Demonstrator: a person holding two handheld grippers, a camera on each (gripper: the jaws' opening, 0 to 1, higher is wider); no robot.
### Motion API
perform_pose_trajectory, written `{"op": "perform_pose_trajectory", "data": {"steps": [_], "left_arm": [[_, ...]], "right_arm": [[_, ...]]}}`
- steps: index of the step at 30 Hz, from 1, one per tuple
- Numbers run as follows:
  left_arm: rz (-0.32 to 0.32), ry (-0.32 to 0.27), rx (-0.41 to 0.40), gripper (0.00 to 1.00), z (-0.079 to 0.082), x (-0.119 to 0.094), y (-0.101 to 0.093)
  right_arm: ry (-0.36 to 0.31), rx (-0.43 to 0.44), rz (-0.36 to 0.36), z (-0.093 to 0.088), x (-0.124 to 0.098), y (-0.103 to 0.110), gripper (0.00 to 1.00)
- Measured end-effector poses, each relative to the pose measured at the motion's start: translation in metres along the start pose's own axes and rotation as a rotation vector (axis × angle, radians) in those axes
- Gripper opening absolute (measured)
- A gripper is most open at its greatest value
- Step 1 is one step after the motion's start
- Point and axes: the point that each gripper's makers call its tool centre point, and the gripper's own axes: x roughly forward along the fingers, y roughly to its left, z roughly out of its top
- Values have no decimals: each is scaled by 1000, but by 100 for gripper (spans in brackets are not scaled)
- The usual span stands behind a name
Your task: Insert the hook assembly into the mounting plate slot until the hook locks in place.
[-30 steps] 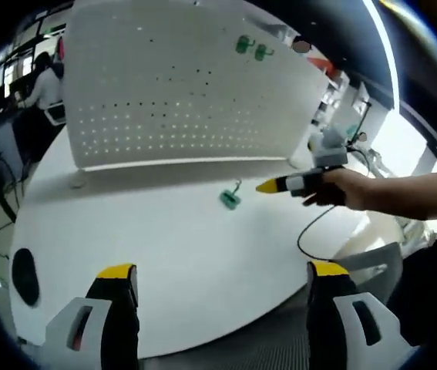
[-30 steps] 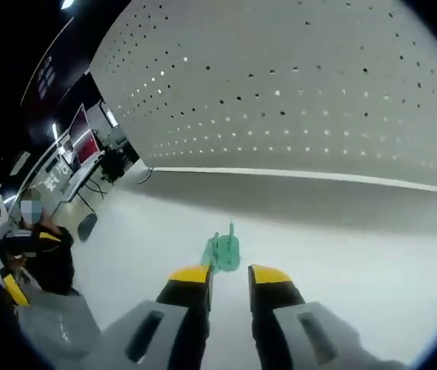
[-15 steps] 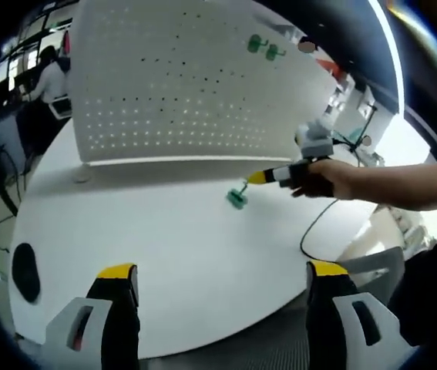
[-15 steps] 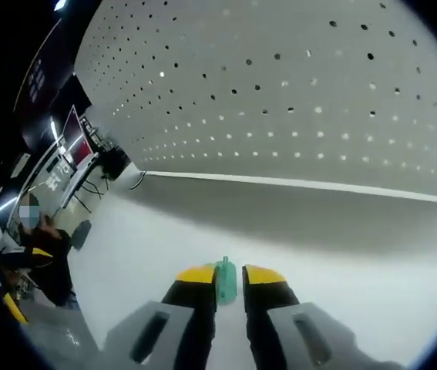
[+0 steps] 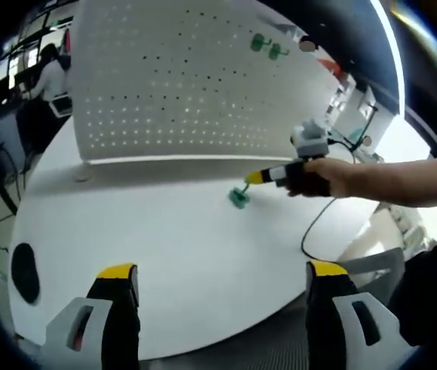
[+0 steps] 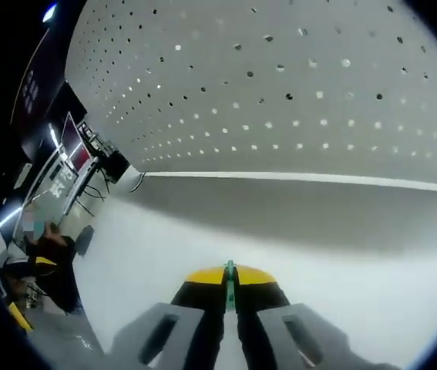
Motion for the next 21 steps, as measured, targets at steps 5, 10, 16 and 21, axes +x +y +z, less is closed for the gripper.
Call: {"op": "perform_pose_trajectory", "data": {"steps": [5, 10, 16, 21], "left_arm": [[-7, -2, 8, 91, 3, 2, -2], [-13, -3, 18, 91, 5, 2, -5], [-12, -20, 27, 90, 10, -2, -6], [-15, -33, 22, 90, 12, -5, -7]], "right_arm": [[-31, -25, -30, 5, -6, -3, 0], [-81, -55, -68, 15, -18, -7, 0], [-172, -72, -121, 38, -40, -12, 0], [-245, -63, -126, 56, -59, -6, 0]]}}
